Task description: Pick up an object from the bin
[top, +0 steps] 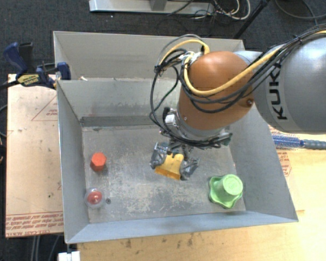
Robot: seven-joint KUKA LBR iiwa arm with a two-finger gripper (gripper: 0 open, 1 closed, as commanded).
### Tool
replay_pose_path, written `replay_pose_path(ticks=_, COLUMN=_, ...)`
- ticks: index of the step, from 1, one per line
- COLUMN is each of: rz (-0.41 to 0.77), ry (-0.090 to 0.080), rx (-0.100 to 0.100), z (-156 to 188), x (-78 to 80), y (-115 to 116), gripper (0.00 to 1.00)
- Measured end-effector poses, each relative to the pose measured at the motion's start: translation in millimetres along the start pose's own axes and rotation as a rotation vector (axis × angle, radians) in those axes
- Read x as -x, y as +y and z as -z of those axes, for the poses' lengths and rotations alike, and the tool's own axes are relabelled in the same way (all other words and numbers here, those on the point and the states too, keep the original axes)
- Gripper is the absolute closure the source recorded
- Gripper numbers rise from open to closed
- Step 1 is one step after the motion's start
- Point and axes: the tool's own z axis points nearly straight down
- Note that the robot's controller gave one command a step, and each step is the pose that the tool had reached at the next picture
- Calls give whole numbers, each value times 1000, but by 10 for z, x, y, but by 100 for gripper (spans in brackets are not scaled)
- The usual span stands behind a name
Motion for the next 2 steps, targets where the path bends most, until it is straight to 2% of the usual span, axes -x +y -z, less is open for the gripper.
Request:
replay_pose_path(ticks=1, rz=45, ry=0, rx=0, z=809, x=31, y=-68, gripper=100)
replay_pose_path(ticks=2, rz=422, ry=0, rx=4, z=1522, x=127, y=350, gripper=100)
